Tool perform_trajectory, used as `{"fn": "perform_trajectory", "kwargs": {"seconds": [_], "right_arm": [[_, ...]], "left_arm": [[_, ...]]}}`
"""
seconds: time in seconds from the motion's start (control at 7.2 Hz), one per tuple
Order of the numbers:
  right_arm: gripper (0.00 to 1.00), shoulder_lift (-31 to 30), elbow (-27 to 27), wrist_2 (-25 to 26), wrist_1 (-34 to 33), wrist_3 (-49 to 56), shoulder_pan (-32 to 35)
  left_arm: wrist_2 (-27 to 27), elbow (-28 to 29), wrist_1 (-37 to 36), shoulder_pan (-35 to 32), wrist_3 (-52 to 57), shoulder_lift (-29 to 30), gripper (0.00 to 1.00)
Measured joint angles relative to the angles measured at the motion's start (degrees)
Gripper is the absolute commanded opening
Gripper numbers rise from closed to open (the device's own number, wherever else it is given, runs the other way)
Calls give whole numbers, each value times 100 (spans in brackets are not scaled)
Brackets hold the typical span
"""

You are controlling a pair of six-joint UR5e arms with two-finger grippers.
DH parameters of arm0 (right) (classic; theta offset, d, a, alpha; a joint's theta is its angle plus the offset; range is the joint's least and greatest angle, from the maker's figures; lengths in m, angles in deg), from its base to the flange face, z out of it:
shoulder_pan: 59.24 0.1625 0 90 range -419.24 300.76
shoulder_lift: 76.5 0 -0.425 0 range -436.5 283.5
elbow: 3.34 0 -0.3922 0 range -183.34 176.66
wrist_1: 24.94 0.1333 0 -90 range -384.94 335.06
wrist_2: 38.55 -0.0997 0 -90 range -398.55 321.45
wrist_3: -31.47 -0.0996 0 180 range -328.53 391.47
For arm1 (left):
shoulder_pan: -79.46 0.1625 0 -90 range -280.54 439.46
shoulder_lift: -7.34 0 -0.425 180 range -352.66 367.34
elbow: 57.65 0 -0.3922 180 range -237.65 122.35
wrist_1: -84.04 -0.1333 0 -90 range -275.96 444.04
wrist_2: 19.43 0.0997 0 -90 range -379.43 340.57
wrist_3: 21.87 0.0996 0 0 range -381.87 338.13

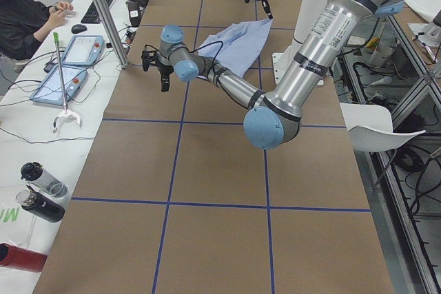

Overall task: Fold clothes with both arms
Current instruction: 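Drag the shirt edge with the right gripper toward the robot, rotating the bundle, then release the shirt with the right gripper while the left gripper moves to its corner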

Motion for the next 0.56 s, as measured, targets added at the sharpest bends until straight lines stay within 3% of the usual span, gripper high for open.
{"fn": "perform_trajectory", "kwargs": {"seconds": [0.14,0.28,0.56], "right_arm": [[89,-68,15,-12,1,-103,-232],[100,-101,20,-14,1,-144,-355],[100,-12,-8,6,2,-156,-79]], "left_arm": [[1,-8,-1,5,2,0,100],[1,-19,1,12,2,0,100],[-20,-205,9,81,3,-121,100]]}}
